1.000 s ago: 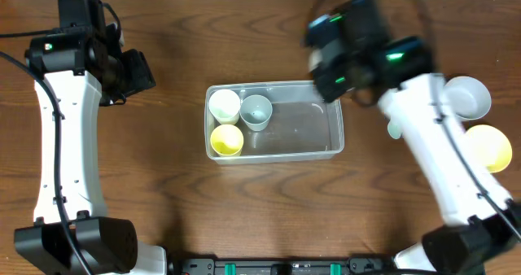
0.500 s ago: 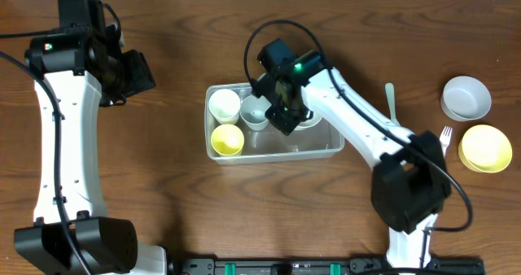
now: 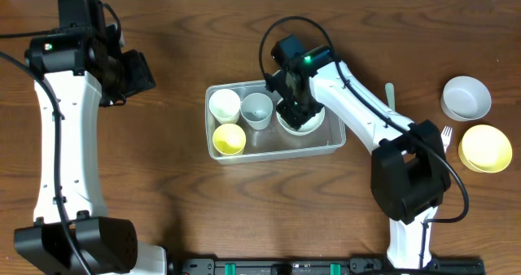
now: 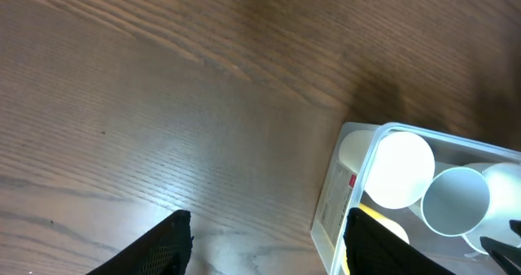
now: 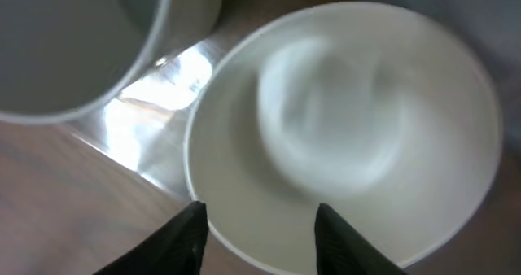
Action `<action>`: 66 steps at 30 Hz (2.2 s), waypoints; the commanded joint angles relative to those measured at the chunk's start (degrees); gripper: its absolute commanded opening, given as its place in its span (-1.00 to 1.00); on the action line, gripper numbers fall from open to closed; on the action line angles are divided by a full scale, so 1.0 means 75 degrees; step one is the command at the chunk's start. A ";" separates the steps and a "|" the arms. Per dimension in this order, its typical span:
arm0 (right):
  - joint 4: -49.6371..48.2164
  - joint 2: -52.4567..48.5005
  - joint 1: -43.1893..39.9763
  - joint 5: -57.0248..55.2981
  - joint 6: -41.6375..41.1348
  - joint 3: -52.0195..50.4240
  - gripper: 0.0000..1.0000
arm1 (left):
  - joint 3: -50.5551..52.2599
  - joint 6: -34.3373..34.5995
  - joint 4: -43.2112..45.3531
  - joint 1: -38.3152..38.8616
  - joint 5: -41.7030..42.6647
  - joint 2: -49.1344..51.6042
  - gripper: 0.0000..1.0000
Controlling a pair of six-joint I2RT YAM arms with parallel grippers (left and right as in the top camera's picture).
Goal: Pack container
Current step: 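Carry the white plate into the container's right side and release, then grasp the white bowl with the right gripper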
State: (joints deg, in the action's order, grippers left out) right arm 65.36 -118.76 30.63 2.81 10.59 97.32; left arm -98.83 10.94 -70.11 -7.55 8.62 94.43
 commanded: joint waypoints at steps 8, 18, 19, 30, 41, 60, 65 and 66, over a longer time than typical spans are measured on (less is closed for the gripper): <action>-0.0052 0.1110 -0.0286 -0.0863 -0.0985 0.0463 -0.04 | 0.0050 0.0067 -0.0082 -0.0020 -0.0035 0.0009 0.22; -0.0507 0.2582 -0.3509 -0.1722 -0.1664 0.0679 0.51 | 0.0050 0.0067 -0.0082 -0.0017 -0.0035 0.0009 0.22; -0.0510 0.2500 -0.3899 -0.1614 -0.1664 0.0659 0.57 | 0.0050 0.0067 -0.0082 -0.0017 -0.0035 0.0009 0.22; -0.0425 0.0291 -0.6481 -0.0909 -0.1498 0.0650 0.64 | 0.0050 0.0070 -0.0082 -0.0020 -0.0035 0.0009 0.22; -0.0516 -0.1125 -0.6744 -0.0729 -0.1518 0.0650 0.36 | 0.0050 0.0070 -0.0117 -0.0020 -0.0035 0.0009 0.22; -0.0530 -0.1125 -0.6723 -0.0670 -0.1585 0.0697 -0.97 | 0.0050 0.0070 -0.0146 -0.0017 -0.0035 0.0009 0.22; -0.0315 -0.0527 -0.6688 -0.0449 -0.1577 0.1128 -0.97 | 0.0050 0.0070 -0.0146 -0.0017 -0.0035 0.0009 0.22; -0.0233 -0.0341 -0.6662 -0.0347 -0.1574 0.1274 -0.98 | 0.0050 0.0070 -0.0146 -0.0020 -0.0035 0.0009 0.22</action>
State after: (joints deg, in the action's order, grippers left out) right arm 62.98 -126.56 -19.75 -2.50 -0.82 103.35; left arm -98.80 10.94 -70.74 -7.55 8.62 94.43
